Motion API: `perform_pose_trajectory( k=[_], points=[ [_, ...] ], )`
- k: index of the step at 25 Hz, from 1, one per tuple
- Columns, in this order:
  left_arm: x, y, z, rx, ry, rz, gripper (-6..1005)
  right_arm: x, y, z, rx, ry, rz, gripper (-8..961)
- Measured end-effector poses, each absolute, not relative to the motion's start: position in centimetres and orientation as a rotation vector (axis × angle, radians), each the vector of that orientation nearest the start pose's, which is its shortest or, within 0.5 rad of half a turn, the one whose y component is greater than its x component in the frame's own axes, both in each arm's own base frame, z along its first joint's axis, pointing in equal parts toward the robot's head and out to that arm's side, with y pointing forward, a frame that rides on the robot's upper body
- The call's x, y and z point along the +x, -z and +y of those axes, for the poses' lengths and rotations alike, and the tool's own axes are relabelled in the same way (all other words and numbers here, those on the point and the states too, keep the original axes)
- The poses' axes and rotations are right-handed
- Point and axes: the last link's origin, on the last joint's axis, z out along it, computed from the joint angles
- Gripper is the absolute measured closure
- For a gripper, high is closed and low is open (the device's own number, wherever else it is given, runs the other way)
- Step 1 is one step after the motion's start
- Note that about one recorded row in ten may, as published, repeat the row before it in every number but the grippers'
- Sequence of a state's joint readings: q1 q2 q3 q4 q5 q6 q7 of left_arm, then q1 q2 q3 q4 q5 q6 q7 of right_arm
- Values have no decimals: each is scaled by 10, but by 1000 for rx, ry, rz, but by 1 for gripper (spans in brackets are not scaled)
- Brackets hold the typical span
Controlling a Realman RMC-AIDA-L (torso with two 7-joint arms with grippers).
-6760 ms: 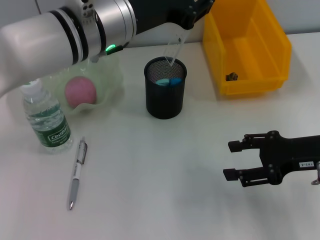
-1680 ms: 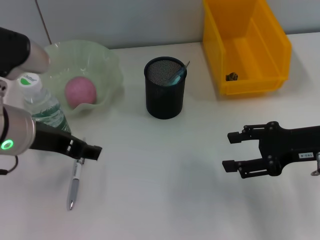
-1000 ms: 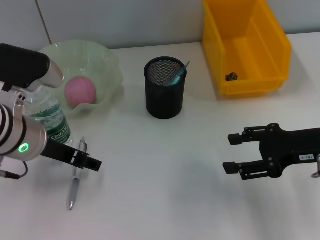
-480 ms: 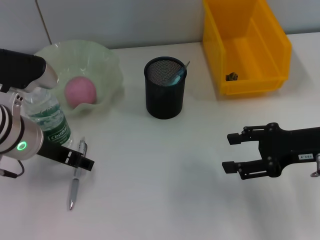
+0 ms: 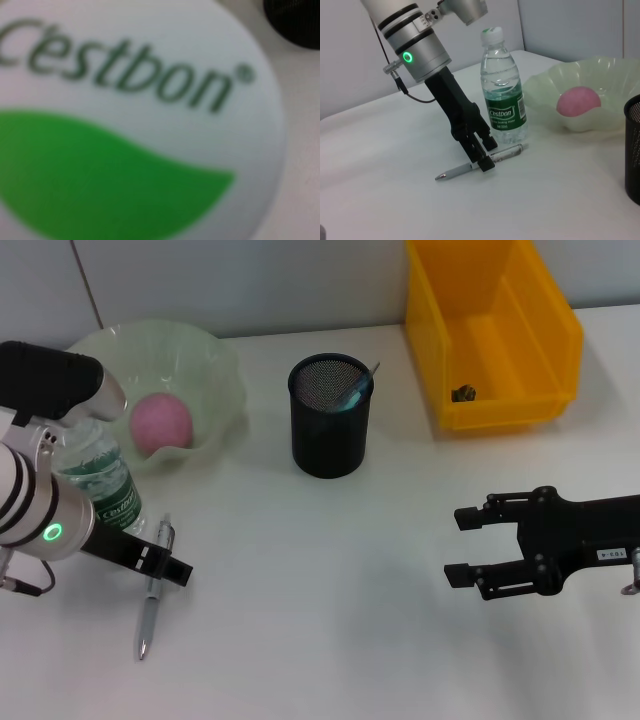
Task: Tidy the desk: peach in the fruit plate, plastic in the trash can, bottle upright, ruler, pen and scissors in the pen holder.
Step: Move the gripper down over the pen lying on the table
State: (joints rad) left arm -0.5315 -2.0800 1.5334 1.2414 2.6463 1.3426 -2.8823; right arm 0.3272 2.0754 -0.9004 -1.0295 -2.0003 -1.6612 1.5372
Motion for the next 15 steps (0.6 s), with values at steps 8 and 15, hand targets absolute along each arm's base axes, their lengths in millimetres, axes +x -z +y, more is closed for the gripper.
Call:
perform_pose_trajectory(
  k=[8, 15],
  points=[
    [-216, 34, 350, -2333, -480, -1224, 310, 271, -28, 291, -2836, -460, 569, 192],
    [-215, 34, 350, -2335, -492, -1198, 349, 270, -28, 292, -2836, -462, 567, 192]
  ],
)
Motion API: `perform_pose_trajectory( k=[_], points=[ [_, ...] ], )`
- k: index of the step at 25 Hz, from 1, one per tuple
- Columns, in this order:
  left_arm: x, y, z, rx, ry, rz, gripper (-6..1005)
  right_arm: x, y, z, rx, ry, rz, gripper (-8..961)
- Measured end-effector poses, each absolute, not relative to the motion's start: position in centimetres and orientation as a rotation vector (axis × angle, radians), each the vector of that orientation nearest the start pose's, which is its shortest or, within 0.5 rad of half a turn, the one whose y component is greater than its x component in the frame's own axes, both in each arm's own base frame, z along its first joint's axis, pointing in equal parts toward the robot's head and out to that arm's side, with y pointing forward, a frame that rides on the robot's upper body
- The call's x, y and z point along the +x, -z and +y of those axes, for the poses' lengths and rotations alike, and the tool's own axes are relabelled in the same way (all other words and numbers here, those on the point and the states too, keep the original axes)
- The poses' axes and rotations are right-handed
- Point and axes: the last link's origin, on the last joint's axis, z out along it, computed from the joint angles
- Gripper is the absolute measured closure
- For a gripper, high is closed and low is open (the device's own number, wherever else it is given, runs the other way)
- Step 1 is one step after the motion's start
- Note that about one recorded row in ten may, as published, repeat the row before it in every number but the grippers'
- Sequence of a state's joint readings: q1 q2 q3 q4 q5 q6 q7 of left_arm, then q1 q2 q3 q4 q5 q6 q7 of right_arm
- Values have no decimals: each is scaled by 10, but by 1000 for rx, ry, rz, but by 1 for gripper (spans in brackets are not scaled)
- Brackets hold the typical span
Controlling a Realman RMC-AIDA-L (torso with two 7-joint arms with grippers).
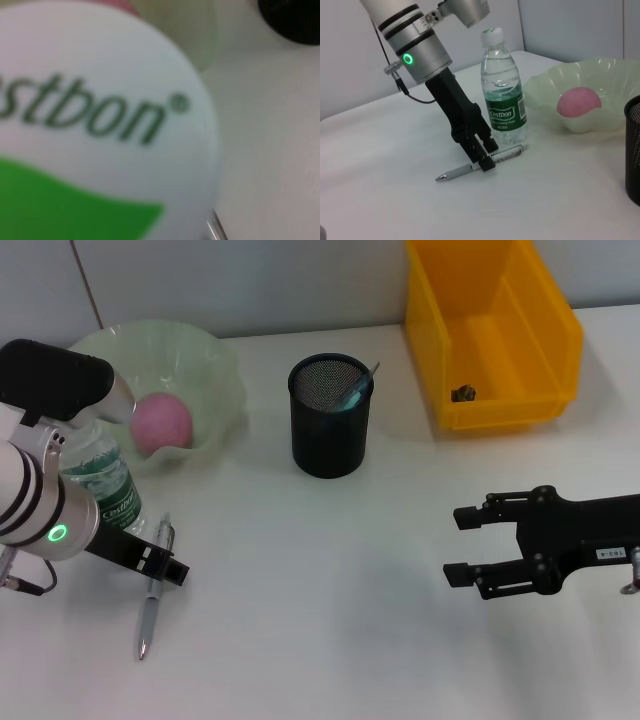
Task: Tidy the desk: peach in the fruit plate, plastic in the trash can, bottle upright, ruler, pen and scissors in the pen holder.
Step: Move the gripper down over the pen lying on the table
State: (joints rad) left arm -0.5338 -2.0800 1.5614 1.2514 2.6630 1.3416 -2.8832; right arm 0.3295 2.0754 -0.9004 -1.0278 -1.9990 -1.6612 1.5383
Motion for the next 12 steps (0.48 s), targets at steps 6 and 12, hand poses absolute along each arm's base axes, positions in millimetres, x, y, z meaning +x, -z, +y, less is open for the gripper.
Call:
perform_pose_trajectory(
  k=[6, 12],
  points=[
    [-214, 37, 347, -2348, -523, -1173, 380, 269, -28, 293, -2836, -465, 567, 192],
    [-212, 40, 346, -2359, -540, -1153, 399, 269, -29, 293, -2834, -469, 567, 192]
  ],
)
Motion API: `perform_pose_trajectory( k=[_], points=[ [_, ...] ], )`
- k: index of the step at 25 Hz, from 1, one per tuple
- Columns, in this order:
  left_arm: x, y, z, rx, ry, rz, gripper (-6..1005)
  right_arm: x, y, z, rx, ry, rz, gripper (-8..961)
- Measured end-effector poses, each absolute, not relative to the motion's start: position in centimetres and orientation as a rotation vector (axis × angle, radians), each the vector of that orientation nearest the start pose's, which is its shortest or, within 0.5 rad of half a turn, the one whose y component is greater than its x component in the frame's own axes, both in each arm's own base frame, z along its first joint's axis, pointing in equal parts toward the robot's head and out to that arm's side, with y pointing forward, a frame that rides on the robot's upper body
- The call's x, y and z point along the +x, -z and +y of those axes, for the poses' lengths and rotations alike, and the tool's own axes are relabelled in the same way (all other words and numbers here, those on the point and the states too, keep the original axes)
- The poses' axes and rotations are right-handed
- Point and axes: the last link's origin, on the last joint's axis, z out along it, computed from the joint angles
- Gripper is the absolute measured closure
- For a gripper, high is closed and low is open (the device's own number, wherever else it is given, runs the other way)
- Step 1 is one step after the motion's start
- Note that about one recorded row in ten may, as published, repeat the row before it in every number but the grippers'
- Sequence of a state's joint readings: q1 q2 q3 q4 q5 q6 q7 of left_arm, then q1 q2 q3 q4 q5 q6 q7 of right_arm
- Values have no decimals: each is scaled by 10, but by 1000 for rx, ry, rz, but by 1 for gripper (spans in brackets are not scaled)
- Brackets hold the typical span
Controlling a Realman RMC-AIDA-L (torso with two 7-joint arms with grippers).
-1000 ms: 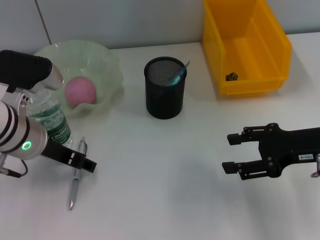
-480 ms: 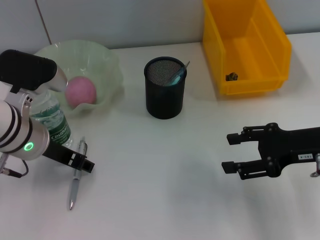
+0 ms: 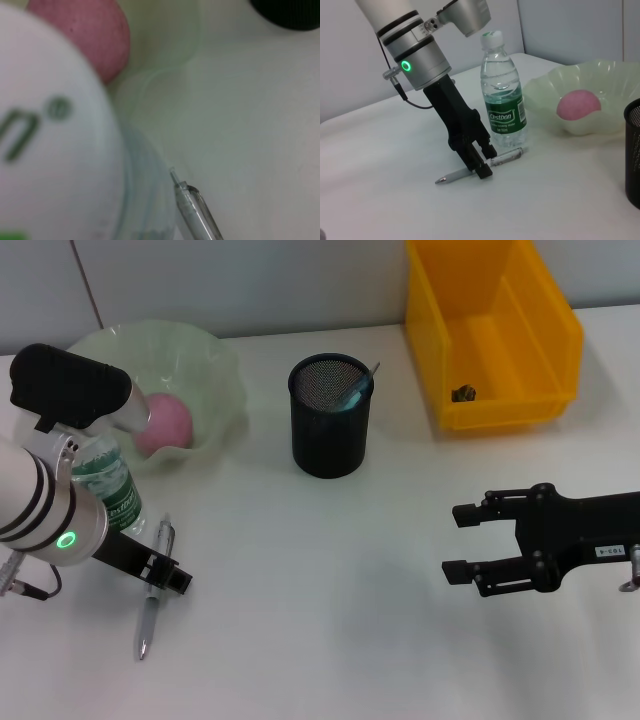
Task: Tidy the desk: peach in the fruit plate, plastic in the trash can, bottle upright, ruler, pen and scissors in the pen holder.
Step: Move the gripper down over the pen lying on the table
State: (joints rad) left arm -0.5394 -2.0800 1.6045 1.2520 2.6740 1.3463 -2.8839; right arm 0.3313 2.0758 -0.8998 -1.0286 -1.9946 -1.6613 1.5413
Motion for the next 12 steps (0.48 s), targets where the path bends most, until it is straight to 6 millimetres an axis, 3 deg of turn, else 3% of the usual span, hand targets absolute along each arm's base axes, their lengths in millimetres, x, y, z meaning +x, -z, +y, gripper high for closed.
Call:
perform_pose_trajectory(
  k=[9, 12],
  points=[
    [-211, 38, 347, -2355, -535, -1158, 412, 268, -28, 293, -2834, -473, 567, 192],
    [-212, 39, 346, -2359, -546, -1155, 523, 268, -28, 293, -2834, -474, 567, 192]
  ],
)
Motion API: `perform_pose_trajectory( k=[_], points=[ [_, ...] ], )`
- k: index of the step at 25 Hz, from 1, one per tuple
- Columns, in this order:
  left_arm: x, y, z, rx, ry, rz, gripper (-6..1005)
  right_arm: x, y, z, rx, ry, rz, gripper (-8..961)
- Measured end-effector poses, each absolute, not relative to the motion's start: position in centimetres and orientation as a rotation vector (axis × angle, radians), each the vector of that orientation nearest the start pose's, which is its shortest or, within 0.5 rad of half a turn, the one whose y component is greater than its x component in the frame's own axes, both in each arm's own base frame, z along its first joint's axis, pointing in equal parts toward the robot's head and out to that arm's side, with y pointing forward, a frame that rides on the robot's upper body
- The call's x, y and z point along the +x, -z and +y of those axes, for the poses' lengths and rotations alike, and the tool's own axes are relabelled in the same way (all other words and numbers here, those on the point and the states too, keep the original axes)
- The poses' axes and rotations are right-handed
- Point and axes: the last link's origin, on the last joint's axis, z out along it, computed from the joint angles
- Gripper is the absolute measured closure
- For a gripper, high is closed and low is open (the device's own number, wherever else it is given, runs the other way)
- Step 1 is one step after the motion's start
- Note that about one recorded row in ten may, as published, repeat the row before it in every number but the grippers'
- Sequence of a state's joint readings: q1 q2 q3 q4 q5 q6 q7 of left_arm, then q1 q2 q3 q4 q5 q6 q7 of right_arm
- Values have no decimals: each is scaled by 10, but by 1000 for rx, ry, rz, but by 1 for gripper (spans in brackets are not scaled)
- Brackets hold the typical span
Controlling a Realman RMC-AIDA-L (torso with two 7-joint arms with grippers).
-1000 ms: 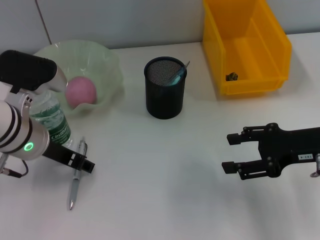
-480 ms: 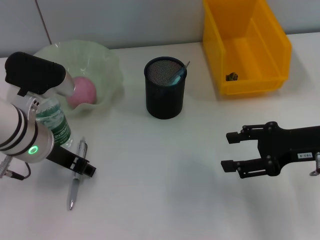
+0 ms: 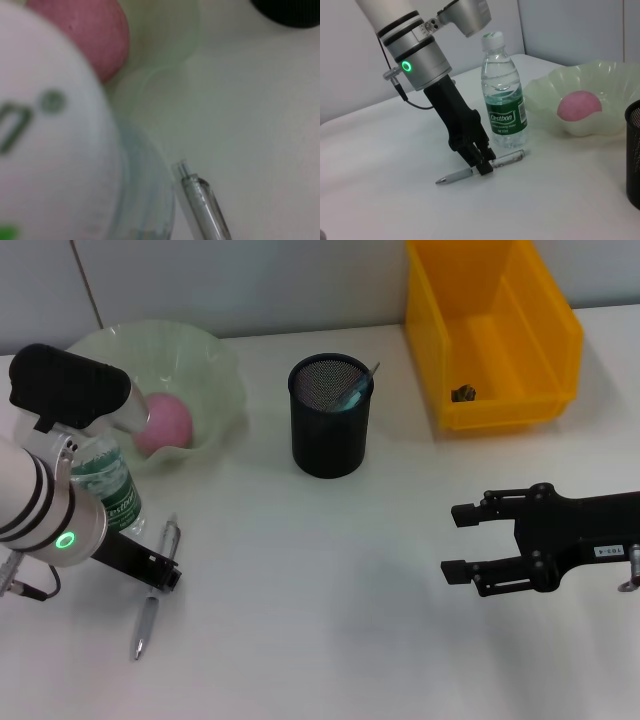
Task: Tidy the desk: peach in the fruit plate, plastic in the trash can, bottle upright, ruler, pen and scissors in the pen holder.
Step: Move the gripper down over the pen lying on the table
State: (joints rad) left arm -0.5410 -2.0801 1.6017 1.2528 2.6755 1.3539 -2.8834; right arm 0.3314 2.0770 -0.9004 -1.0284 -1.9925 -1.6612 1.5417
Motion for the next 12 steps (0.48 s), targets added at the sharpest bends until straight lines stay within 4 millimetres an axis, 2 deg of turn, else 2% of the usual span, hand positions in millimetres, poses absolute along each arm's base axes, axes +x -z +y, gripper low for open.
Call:
perform_pose_trajectory(
  k=[3, 8, 12],
  points=[
    [-212, 40, 346, -2360, -552, -1157, 635, 268, -28, 293, -2834, -473, 566, 191],
    [-212, 40, 345, -2364, -560, -1154, 699, 268, -28, 293, -2836, -472, 564, 191],
    [-212, 41, 345, -2364, -581, -1137, 699, 268, -28, 293, -2835, -472, 565, 191]
  ],
)
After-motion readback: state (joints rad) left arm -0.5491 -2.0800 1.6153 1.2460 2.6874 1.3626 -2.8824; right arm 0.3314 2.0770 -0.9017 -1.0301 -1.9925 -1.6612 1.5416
